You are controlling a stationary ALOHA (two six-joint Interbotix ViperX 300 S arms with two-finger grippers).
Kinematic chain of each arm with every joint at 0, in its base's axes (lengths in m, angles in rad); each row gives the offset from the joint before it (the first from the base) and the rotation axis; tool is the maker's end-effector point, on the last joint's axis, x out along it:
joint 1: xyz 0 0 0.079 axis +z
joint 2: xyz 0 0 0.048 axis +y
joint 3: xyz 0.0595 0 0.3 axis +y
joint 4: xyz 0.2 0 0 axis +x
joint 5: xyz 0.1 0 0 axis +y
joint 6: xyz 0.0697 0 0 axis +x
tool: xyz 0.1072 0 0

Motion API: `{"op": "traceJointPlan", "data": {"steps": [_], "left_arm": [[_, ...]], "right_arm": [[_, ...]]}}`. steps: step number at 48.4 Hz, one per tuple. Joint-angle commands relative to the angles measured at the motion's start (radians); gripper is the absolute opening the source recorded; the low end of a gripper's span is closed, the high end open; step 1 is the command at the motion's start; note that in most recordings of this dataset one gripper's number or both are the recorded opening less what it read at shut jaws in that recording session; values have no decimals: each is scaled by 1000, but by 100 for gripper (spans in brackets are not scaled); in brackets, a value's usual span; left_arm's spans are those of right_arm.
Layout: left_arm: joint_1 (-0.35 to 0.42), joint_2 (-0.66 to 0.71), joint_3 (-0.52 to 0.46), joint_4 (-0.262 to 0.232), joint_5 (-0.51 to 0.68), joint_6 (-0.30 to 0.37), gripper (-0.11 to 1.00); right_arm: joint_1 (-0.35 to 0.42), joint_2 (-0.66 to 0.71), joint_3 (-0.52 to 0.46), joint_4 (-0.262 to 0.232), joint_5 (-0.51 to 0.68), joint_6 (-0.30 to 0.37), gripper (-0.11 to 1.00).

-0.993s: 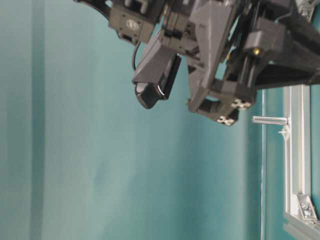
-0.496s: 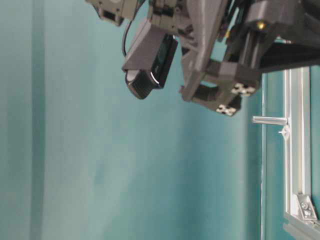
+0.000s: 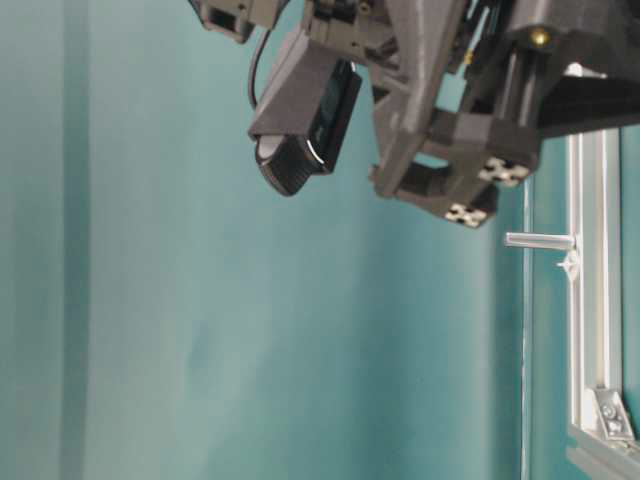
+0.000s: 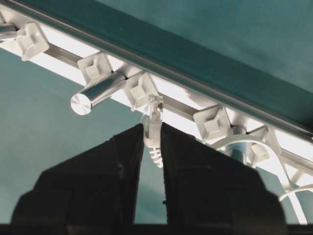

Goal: Move the cable alternately left and right between 8 closely spaced pins so it hooks onto each one.

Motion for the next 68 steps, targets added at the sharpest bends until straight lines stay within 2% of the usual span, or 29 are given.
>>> {"op": "traceJointPlan", "data": {"steps": [1,22,32,53,68], "left_arm": [[-3,6,-11,2,-5,-3,0],[-3,6,-14,2,-5,-2,0],[-3,8,-17,2,-6,-2,0],[-11,6,-21,2,-6,-2,0],[-55,6,-23,2,-6,-6,0]], "right_arm": [[5,-11,-21,-3,0,2,16],[3,-11,-21,-3,-2,3,16],[26,-11,-34,-2,5,8,16],[140,54,-107,-2,18,112,16],[201,69,-166,-3,109,129,16]]}}
